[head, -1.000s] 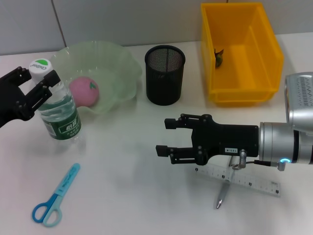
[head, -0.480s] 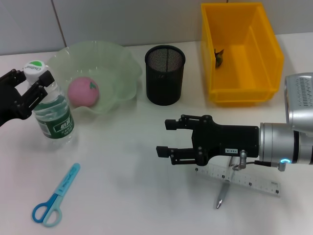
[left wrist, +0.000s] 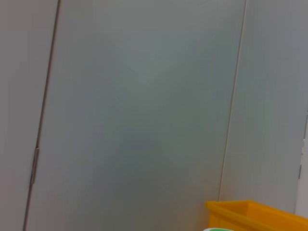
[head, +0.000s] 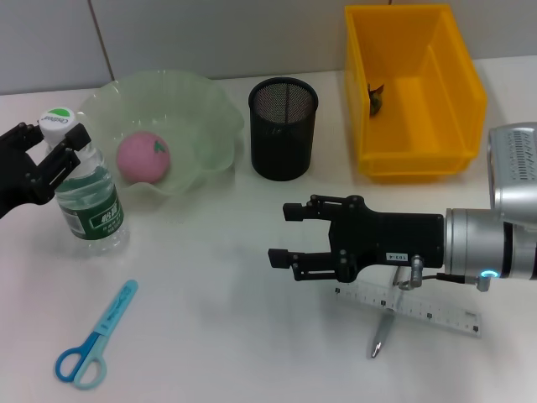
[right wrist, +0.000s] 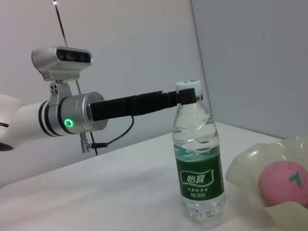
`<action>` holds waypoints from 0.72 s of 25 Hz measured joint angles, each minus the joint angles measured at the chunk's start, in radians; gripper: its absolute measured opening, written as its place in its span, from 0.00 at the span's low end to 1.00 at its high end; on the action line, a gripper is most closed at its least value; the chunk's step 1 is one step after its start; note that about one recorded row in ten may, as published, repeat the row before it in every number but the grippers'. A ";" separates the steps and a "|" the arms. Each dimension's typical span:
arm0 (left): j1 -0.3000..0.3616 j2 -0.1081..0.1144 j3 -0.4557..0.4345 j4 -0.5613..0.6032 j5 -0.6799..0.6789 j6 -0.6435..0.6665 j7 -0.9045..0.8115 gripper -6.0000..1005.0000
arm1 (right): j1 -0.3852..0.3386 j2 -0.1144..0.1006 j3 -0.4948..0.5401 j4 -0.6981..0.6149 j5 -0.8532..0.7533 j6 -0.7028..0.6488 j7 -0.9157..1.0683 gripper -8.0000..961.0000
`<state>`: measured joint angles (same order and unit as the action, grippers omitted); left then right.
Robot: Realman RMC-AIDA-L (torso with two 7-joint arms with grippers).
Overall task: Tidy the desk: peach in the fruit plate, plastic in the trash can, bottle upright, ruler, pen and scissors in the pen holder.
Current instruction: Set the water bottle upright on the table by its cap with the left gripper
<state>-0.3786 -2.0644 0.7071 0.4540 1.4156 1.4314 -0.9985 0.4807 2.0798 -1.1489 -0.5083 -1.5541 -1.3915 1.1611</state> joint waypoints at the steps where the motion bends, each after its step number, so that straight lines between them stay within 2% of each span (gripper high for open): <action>1: 0.000 0.000 0.000 0.000 0.000 -0.001 0.000 0.49 | 0.000 0.000 0.000 0.000 0.000 0.000 0.000 0.80; 18: -0.002 0.000 0.003 -0.014 0.000 -0.026 0.003 0.51 | 0.001 0.000 -0.002 0.002 -0.004 0.002 0.000 0.80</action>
<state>-0.3805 -2.0648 0.7097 0.4398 1.4158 1.4053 -0.9959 0.4818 2.0801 -1.1507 -0.5061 -1.5584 -1.3896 1.1612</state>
